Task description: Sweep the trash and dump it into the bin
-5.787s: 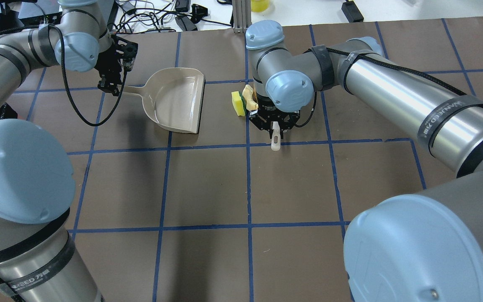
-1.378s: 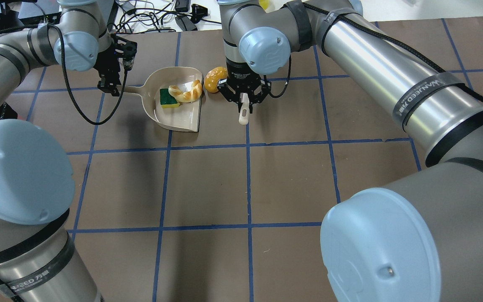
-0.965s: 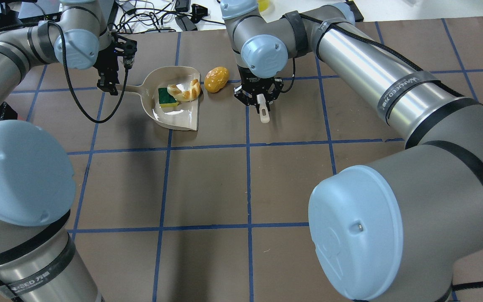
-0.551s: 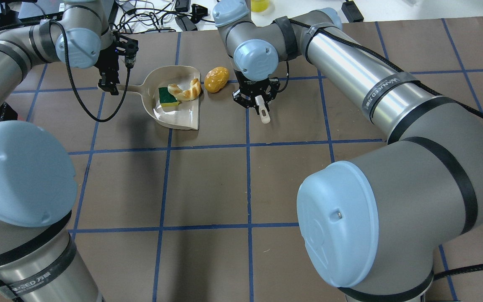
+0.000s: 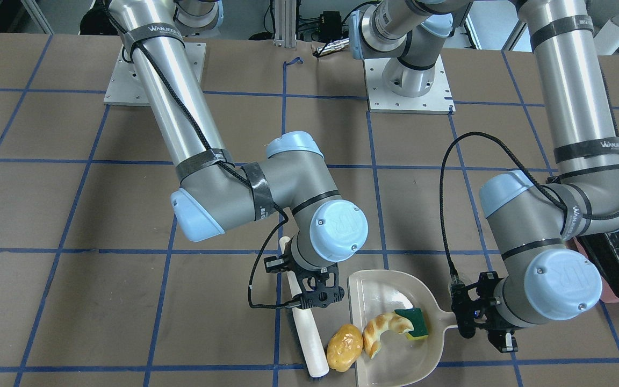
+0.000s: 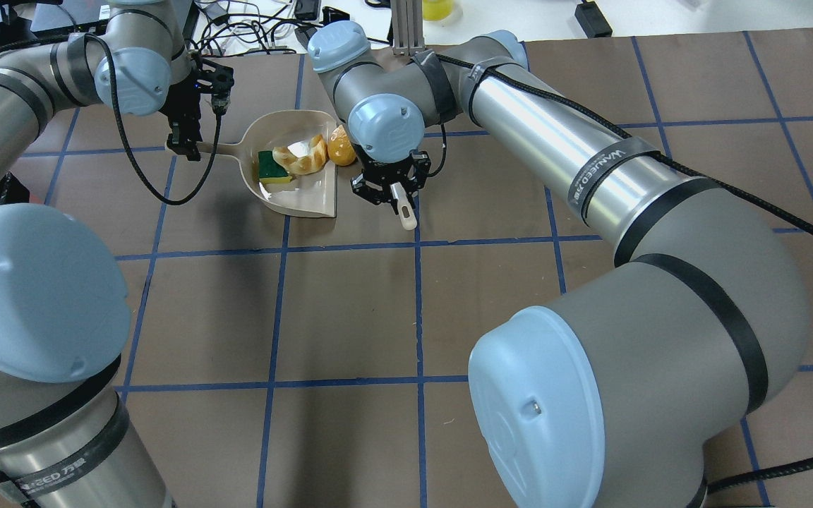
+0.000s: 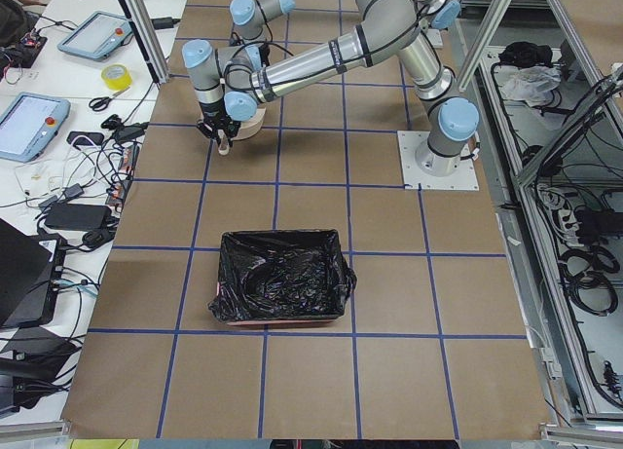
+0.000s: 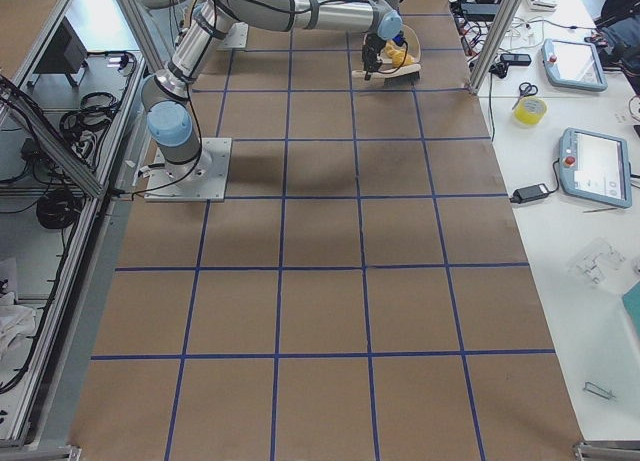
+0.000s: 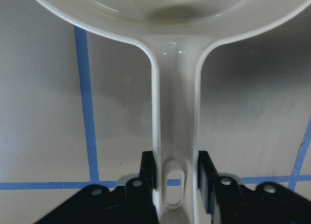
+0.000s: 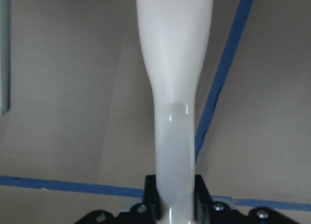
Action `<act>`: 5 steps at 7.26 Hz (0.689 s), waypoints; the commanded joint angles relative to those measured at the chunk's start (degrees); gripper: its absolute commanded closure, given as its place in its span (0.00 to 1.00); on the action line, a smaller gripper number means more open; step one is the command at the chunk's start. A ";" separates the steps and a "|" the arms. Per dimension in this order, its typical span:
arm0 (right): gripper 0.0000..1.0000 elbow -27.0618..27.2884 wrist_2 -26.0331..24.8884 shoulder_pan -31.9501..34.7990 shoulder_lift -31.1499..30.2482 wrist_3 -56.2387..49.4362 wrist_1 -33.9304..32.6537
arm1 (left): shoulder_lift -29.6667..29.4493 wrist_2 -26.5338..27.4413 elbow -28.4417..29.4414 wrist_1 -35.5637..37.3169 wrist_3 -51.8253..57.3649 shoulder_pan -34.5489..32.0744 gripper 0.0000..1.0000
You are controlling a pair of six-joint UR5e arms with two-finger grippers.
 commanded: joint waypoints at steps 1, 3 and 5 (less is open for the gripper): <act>1.00 -0.79 3.14 2.58 0.04 4.16 -0.31 | -0.04 0.00 -0.16 -0.01 -0.13 -0.01 1.00; 1.00 -0.97 7.18 3.81 0.13 9.95 -2.93 | -0.04 0.00 -0.16 -0.01 -0.13 -0.01 1.00; 1.00 -1.23 10.01 5.31 0.65 13.91 -5.93 | 0.05 0.00 -0.16 0.08 -0.13 -0.01 1.00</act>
